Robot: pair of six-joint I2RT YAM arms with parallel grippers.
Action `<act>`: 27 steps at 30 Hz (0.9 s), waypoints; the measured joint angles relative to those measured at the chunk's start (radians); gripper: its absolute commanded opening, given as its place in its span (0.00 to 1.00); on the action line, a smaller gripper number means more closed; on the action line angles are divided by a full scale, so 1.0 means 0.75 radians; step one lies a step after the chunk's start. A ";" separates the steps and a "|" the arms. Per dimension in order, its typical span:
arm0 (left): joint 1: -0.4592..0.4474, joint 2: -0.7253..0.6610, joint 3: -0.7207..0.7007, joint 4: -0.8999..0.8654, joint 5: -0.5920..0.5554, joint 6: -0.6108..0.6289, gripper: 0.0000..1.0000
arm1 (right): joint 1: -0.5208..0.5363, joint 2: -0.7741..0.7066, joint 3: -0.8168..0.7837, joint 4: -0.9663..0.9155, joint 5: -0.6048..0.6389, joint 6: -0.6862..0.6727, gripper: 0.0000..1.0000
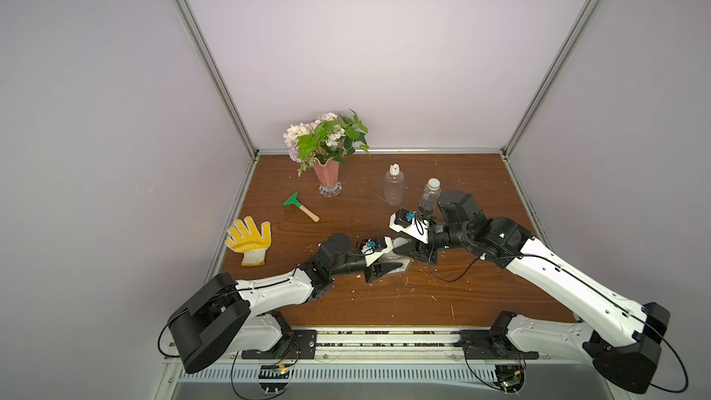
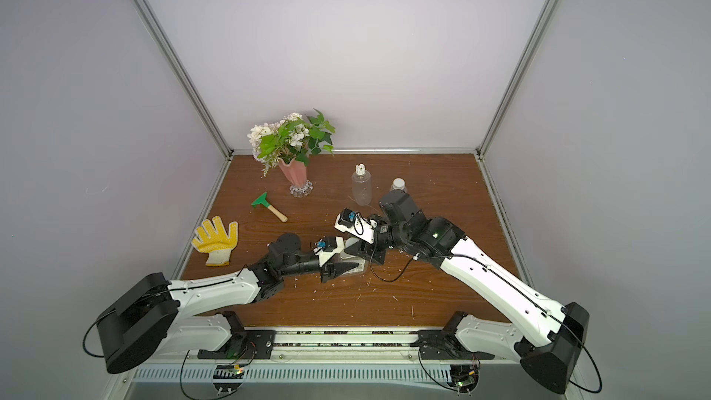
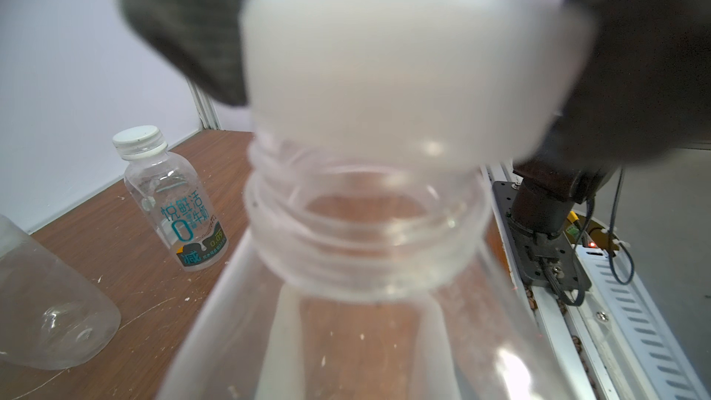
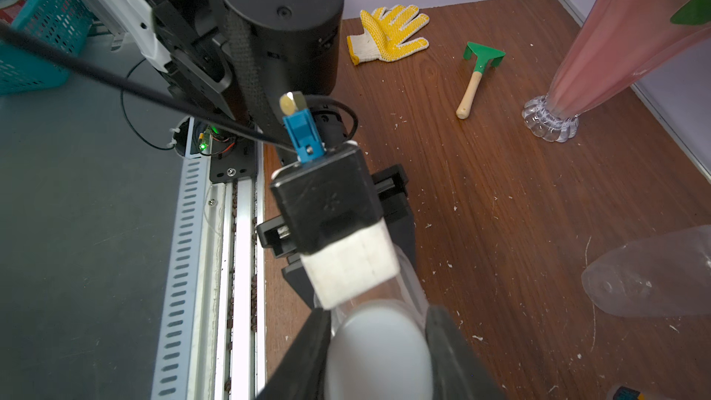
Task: Screw on the bottle caps
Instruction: Screw the bottle cap onto the plastic bottle.
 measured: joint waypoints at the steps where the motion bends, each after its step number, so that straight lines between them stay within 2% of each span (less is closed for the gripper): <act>1: 0.000 0.000 0.000 -0.001 0.000 0.000 0.46 | 0.001 0.000 -0.001 0.006 0.011 0.000 0.41; 10: 0.000 0.000 0.000 -0.018 -0.011 0.000 0.46 | 0.001 0.000 -0.019 0.035 0.075 0.019 0.42; 27: 0.000 0.000 -0.001 -0.051 -0.010 -0.002 0.46 | -0.001 0.023 -0.028 0.038 0.007 0.020 0.44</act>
